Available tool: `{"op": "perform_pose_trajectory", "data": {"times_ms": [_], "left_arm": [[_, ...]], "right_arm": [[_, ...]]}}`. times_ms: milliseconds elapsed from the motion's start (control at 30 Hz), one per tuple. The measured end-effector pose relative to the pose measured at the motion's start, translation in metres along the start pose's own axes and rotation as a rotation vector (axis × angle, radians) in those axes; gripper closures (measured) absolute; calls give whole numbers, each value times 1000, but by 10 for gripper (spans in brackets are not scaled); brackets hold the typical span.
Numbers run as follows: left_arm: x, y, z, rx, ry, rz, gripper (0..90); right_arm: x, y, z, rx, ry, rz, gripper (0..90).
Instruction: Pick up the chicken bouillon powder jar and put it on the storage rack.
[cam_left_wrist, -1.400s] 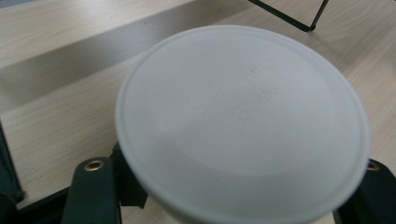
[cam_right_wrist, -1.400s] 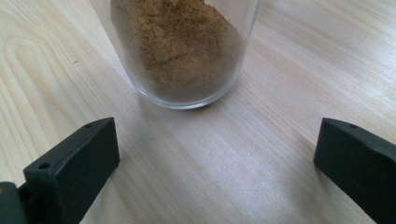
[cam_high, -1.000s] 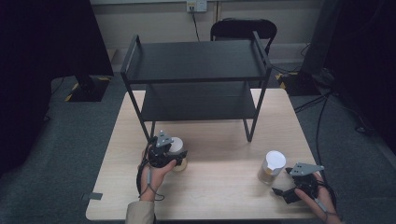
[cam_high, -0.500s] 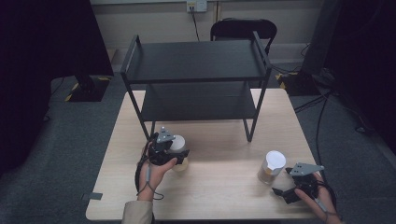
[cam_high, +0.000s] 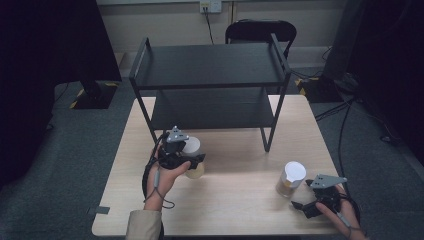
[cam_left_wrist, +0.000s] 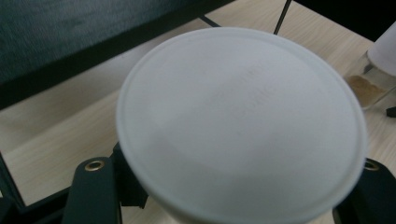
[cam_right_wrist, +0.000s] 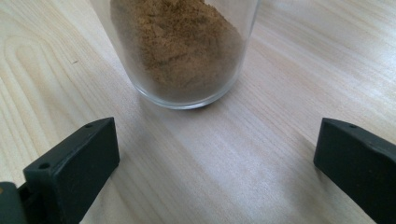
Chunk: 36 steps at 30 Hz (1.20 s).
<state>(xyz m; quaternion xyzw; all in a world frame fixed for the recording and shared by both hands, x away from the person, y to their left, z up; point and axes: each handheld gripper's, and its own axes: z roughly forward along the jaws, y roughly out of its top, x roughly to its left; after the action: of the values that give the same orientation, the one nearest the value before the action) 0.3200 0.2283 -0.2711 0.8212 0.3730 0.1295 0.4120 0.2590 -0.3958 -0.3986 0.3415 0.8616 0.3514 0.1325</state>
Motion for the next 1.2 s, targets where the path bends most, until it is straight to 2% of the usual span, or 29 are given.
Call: {"op": "perform_pose_trajectory", "data": {"times_ms": [67,300,600,767,1200], "left_arm": [[-1,7,-5,-2,-2,-1,351],[-1,17,-14,-16,-9,1,351],[-4,36,-27,-29,-22,27,351],[-3,52,-35,-33,-27,34,351],[-4,83,-53,-22,-7,31,351]], "right_arm": [[0,0,0,0,0,0,0],[0,0,0,0,0,0,0],[0,0,0,0,0,0,0],[0,0,0,0,0,1,0],[0,0,0,0,0,1,0]]}}
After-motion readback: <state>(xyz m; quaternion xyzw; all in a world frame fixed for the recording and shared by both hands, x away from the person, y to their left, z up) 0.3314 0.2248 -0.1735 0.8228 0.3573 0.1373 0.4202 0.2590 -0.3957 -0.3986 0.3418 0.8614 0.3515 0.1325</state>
